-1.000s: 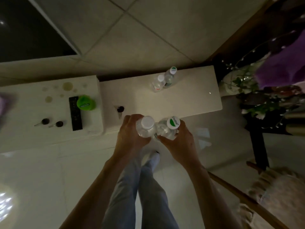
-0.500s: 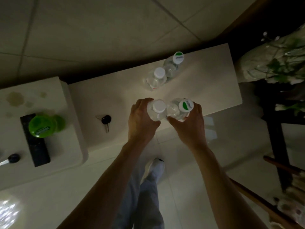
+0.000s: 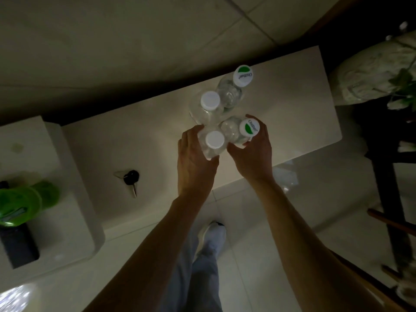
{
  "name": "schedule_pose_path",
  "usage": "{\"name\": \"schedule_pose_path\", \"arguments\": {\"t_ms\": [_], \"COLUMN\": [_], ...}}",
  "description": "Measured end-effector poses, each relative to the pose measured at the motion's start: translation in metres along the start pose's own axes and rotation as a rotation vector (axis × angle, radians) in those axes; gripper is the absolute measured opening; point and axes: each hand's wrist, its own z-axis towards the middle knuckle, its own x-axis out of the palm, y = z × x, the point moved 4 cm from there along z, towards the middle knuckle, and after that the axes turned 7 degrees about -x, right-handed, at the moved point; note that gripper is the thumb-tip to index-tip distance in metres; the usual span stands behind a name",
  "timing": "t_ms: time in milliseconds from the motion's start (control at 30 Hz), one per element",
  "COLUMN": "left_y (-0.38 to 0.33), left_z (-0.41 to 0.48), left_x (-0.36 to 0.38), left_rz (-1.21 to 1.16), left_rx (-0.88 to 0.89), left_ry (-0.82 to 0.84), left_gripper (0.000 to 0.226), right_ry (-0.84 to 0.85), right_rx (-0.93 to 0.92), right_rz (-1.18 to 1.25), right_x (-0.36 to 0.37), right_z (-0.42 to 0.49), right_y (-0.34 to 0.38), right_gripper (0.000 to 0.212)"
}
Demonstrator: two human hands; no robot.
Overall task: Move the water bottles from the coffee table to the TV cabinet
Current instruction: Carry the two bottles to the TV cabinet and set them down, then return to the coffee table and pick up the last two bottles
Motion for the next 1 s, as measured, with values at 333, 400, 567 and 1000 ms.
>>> {"name": "schedule_pose_path", "arguments": {"t_ms": [333,400,567,1000], "left_y": [-0.009,-0.013,-0.063,-0.194], "left_z": [0.003,0.004,-0.01,-0.131], "left_x": [-0.026,-0.047,-0.129,-0.237], "left_rz": [0.176,0.244,0.307,0.569], "left_rx": [-0.034,-0.043,0.075,0.638], "left_ry": [0.282,0.356,0.274,0.558], "left_gripper": [0.075,0.075,0.042,0.031], "right_ry": [0.133,0.158,0.17,0.159], "right_rx": [0.22,0.248,0.234,0.097], "right_rz": [0.005,-0.023,-0.121,-0.29], "right_x": [-0.037,-0.06,-0.127,-0.246], "right_z": [-0.012,-0.022,-0.055,-0.169], "right_y": [0.015,0.028,0.087,0.201], "right_gripper": [0.075,0.067,0.037,0.028]}}
